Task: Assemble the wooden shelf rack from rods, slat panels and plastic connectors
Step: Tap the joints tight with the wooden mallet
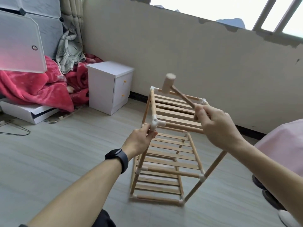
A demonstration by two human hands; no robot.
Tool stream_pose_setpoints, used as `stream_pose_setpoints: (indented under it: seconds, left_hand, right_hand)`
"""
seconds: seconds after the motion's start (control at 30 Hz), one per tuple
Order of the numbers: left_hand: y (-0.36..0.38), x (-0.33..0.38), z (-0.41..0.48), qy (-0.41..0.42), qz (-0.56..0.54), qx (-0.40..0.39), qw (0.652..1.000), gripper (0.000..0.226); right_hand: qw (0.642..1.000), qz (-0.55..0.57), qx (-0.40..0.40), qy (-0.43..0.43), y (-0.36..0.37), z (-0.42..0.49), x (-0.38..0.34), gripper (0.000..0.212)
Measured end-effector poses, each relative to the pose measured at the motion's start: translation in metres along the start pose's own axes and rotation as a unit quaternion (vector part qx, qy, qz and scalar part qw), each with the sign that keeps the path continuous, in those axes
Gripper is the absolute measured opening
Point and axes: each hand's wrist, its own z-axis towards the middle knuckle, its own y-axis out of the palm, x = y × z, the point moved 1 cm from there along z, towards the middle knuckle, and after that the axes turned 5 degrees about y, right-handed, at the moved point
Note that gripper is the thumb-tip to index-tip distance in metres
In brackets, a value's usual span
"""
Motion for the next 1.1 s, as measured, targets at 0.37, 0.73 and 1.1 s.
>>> stream_pose_setpoints:
  seconds: [0.37,0.73,1.1]
  left_hand:
    - [-0.003,0.004,-0.003,-0.007,-0.001,-0.007,1.0,0.025]
    - [-0.006,0.004,-0.006,-0.014,0.014,-0.021,1.0,0.034]
    - [-0.007,0.004,-0.006,-0.017,0.01,-0.015,1.0,0.028]
  right_hand:
    - [0.993,-0.086,-0.077,0.001,0.031,-0.024,0.013,0.04]
    - [0.996,0.082,0.021,-0.023,0.035,-0.031,0.024,0.034]
    - [0.996,-0.044,-0.075,-0.014,0.042,-0.029,0.021,0.037]
